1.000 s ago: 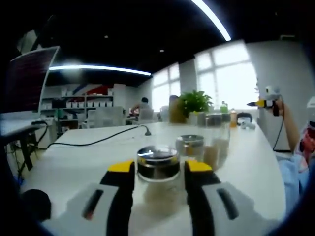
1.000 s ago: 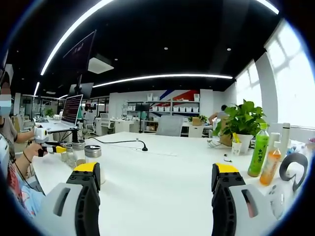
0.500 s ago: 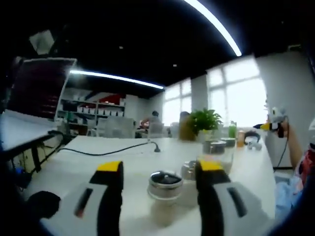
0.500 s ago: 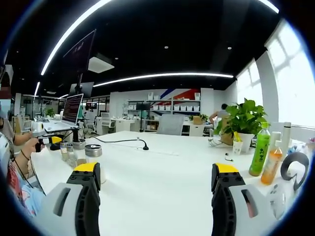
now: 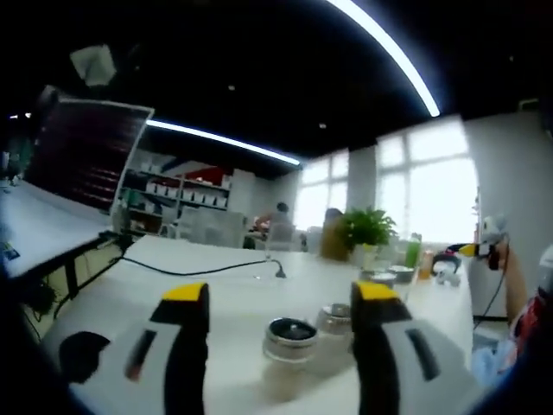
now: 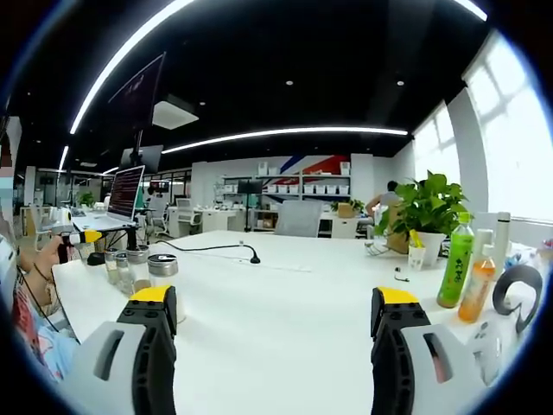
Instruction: Rotate the seasoning bottle until the label or dispensing opening points toward the visible target arrow and the bottle remains upright within the marked orientation range
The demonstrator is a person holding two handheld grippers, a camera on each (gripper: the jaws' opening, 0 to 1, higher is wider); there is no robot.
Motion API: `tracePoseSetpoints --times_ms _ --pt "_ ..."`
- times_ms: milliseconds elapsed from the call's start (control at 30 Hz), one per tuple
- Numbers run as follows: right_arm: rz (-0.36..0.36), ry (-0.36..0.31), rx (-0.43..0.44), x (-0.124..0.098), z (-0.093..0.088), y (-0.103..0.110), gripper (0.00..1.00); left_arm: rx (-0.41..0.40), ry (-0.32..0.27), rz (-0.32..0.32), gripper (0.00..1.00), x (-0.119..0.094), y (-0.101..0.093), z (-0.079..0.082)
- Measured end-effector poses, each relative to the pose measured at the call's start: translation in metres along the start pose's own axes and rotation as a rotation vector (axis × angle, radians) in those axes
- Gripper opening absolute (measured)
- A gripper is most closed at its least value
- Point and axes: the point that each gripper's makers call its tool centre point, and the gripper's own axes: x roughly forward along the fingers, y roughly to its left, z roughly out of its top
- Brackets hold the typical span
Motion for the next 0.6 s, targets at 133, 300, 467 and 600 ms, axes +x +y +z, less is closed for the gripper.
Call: tracePoseSetpoints --times_ms 133,300,467,600 --pt "0.003 0.004 0.002 0.000 -0.001 0.000 0.96 -0.002 0.005 0.021 0.67 -0.004 0.000 0.004" --pt "0.009 0.000 -0.006 -0.001 0.000 0.001 0.95 0.016 0.013 0.017 0.70 -0.009 -0.008 0.011" --pt "0.019 -0.005 0.006 -0.001 0.001 0.003 0.94 0.046 0.027 -0.013 0.70 -0.018 -0.024 0.021" --pt "0.017 -0.003 -0.009 -0.002 0.002 0.005 0.94 0.065 0.031 -0.030 0.70 -0.024 -0.036 0.028"
